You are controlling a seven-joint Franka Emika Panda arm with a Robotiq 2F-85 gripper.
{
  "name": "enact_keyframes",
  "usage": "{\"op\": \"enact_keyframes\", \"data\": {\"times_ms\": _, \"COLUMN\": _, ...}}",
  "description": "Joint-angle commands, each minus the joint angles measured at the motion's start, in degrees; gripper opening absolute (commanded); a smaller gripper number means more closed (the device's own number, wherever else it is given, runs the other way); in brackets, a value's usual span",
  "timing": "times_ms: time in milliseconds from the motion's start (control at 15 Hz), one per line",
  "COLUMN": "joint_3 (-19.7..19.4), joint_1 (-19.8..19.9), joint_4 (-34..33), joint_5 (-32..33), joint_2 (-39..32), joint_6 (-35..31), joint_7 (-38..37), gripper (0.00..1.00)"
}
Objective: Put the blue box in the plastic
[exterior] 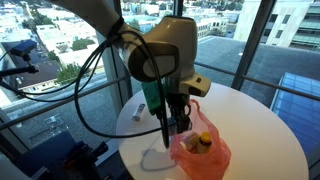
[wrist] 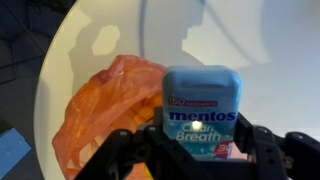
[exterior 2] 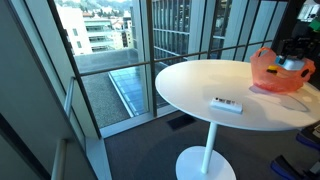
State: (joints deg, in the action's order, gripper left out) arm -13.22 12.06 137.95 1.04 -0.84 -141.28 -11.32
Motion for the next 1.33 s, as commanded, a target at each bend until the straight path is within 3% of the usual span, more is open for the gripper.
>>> {"op": "enact_keyframes", "data": {"times_ms": 0, "joint_3": -1.3, "joint_1": 1.8, "joint_4": -1.0, "joint_5": -1.6, "joint_2": -0.4, "joint_6": -0.6, "joint_7": 1.0, "gripper": 0.39}}
{"op": "enact_keyframes", "data": {"times_ms": 800, "joint_3": -4.1, "joint_1": 4.3, "joint_4": -6.5, "joint_5": -2.1, "joint_2": -9.1, "joint_6": -6.8, "joint_7": 0.7, "gripper": 0.39}}
{"op": "enact_keyframes", "data": {"times_ms": 867, "joint_3": -4.1, "joint_1": 4.2, "joint_4": -6.8, "joint_5": -2.0, "joint_2": -9.4, "joint_6": -6.5, "joint_7": 0.8, "gripper": 0.89}}
{"op": "enact_keyframes", "data": {"times_ms": 933, "joint_3": -4.1, "joint_1": 4.0, "joint_4": -7.0, "joint_5": -1.8, "joint_2": -9.6, "joint_6": -6.3, "joint_7": 0.5, "gripper": 0.9}}
{"op": "enact_keyframes", "data": {"times_ms": 1067, "joint_3": -4.0, "joint_1": 3.8, "joint_4": -7.0, "joint_5": -1.6, "joint_2": -9.2, "joint_6": -5.4, "joint_7": 0.5, "gripper": 1.0}}
{"op": "enact_keyframes", "data": {"times_ms": 1267, "joint_3": -3.3, "joint_1": 2.9, "joint_4": -6.0, "joint_5": -1.2, "joint_2": -6.8, "joint_6": -3.0, "joint_7": 1.4, "gripper": 1.0}}
